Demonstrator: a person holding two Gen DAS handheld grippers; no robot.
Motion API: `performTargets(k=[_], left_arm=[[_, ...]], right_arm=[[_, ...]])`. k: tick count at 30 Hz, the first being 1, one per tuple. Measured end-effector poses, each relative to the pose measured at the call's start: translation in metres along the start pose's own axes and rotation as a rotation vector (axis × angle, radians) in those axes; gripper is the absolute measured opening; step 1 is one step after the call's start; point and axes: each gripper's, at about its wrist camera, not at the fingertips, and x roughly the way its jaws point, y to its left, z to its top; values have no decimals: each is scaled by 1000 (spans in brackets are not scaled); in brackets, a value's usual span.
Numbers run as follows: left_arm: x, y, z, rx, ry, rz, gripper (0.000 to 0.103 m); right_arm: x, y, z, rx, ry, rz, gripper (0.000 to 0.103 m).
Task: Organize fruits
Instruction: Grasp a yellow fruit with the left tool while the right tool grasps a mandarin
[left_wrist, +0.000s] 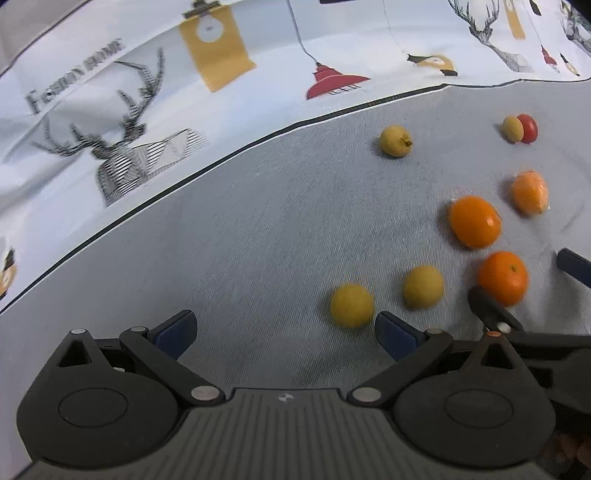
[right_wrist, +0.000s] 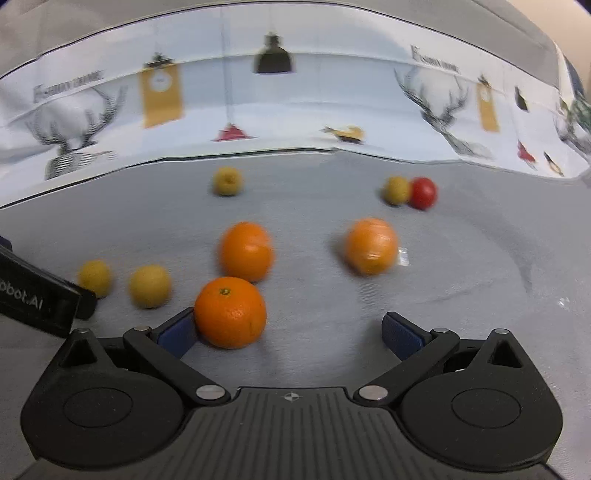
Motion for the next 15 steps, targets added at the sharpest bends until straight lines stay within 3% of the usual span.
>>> performTargets(k=[6, 8, 11, 12, 13, 14, 15], left_arm=[[8, -6, 4, 18, -14, -34, 103], [7, -6, 4, 6, -16, -50, 98], [3, -6, 4, -17, -19, -112, 73], [1, -6, 4, -16, -24, -132, 51], [-3, -8, 5, -4, -31, -138, 27], [-5, -11, 6, 4, -26, -137, 27], [-7, -11, 5, -1, -21, -139, 27]], right_arm=[[1, 0, -4, 8, -14, -7, 102], [0, 0, -3, 12, -9, -9, 102], [-1, 2, -3, 7, -8, -18, 101], [-1, 3, -3, 4, -8, -13, 100], [-4, 4, -2, 2, -11, 16, 86], [-9, 8, -1, -14, -25, 46, 54], [-12, 14, 0, -47, -37, 66, 37]])
